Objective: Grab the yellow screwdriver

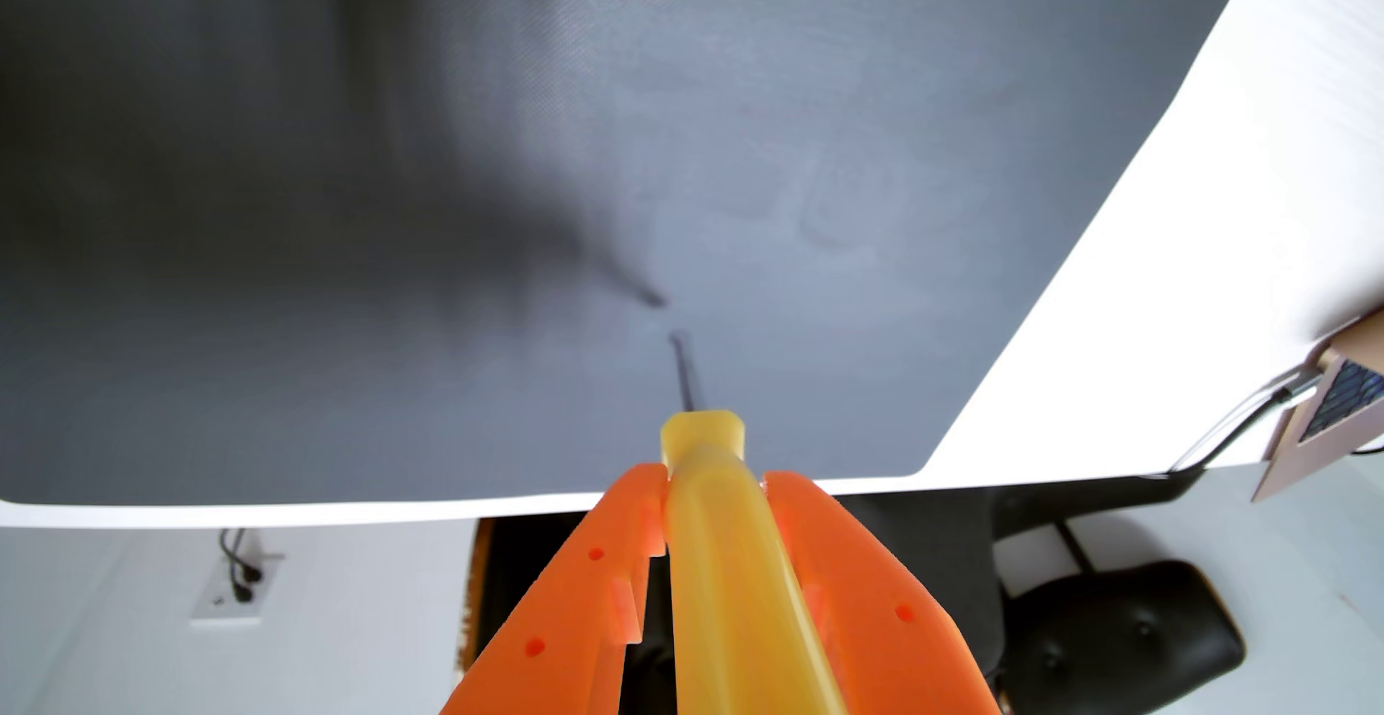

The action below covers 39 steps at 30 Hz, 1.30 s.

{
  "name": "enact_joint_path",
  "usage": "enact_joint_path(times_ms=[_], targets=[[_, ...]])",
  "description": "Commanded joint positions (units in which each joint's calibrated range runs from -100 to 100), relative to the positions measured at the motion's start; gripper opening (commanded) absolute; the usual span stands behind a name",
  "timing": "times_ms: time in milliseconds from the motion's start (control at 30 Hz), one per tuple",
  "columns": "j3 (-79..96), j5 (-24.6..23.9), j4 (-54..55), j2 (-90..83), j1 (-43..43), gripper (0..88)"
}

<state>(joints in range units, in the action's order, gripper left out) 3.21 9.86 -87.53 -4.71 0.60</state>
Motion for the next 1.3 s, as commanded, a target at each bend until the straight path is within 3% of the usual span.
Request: enact_joint_path(times_ms=[0,300,1267], targets=[[-4.6,0.2,-2.1,-2.3,0.2,0.8],[-12.7,0.2,-8.8,-2.3,0.0,0.8],[-22.3,0.0,-12.1,-2.4,-0.3,0.8]])
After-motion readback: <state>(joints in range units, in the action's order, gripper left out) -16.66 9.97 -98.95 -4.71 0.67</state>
